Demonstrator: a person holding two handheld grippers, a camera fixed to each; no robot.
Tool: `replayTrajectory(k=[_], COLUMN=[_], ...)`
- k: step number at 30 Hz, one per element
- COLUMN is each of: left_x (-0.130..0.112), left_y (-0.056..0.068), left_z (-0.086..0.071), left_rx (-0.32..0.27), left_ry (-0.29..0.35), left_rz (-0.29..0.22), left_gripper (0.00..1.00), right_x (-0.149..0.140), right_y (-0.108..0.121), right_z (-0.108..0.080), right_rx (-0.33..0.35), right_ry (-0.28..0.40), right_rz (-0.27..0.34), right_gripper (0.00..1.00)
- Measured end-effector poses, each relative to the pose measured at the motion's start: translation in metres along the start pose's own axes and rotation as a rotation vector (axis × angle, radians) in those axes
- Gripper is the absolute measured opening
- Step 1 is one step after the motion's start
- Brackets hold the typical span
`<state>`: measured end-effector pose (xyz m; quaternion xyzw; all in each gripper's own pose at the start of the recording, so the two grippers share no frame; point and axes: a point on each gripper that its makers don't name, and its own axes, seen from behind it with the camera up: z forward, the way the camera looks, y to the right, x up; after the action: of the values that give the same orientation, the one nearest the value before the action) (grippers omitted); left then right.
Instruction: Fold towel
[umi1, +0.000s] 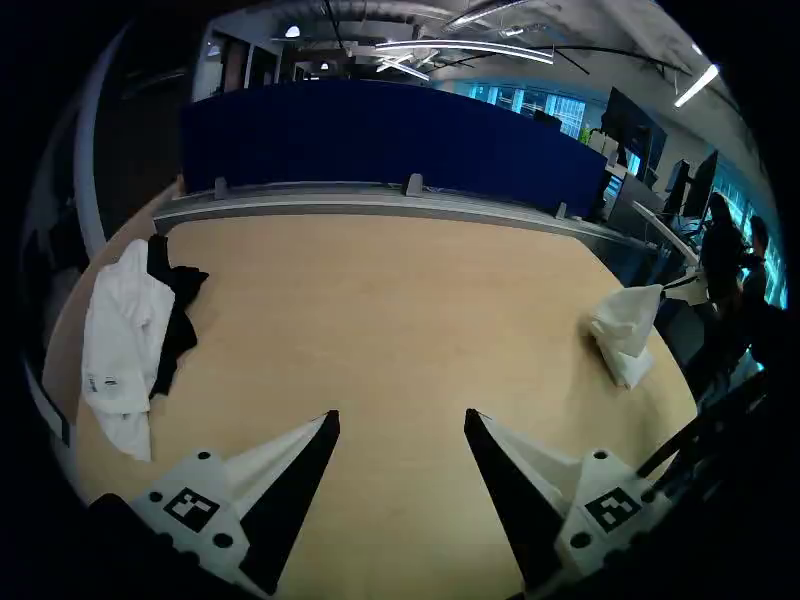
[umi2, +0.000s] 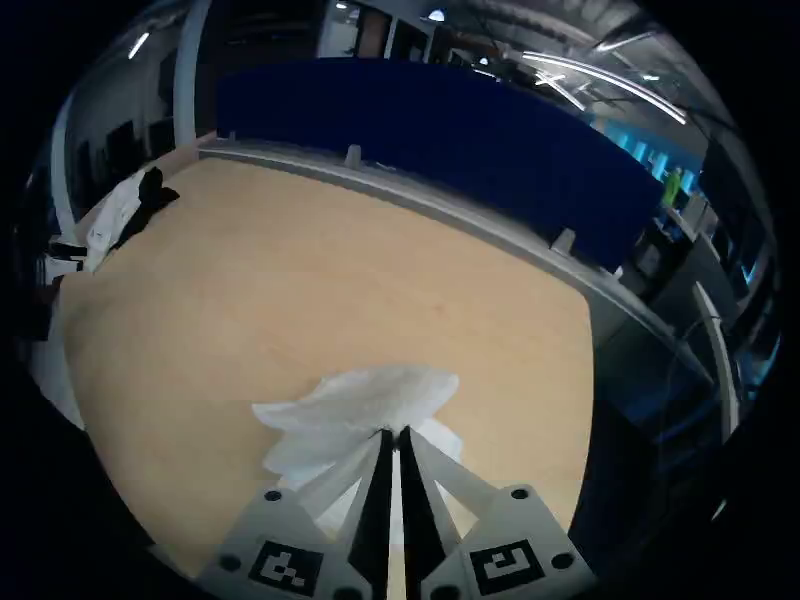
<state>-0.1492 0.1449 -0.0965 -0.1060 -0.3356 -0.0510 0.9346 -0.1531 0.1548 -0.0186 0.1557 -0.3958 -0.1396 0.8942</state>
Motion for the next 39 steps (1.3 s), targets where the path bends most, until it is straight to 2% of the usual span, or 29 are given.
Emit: replayTrajectory(k=[11, 24, 32, 39], left_x=[-0.001, -0.006, -0.006, -0.004], left_y=[0.006, 0.008, 0.008, 0.012], left_z=[-0.002, -0.005, -0.006, -0.008], left_rx=[-0.003, 0.012, 0.021, 0.019], left_ry=[-0.005, -0.011, -0.011, -0.008], left_rz=[0.015, 0.036, 0.038, 0.043], left_gripper=[0.93, 0.93, 0.93, 0.93], right_x=[-0.072, -0.146, -0.166, -0.172], right_y=[0.005, 0.001, -0.004, -0.005], right_z=[-0.002, 0.017, 0.030, 0.035], right_rx=[-0.041, -0.084, -0.090, -0.097], right_ry=[-0.056, -0.137, -0.149, -0.155], right_rz=[0.128, 0.267, 0.354, 0.368], right_gripper=[0.04, 0.04, 0.04, 0.05])
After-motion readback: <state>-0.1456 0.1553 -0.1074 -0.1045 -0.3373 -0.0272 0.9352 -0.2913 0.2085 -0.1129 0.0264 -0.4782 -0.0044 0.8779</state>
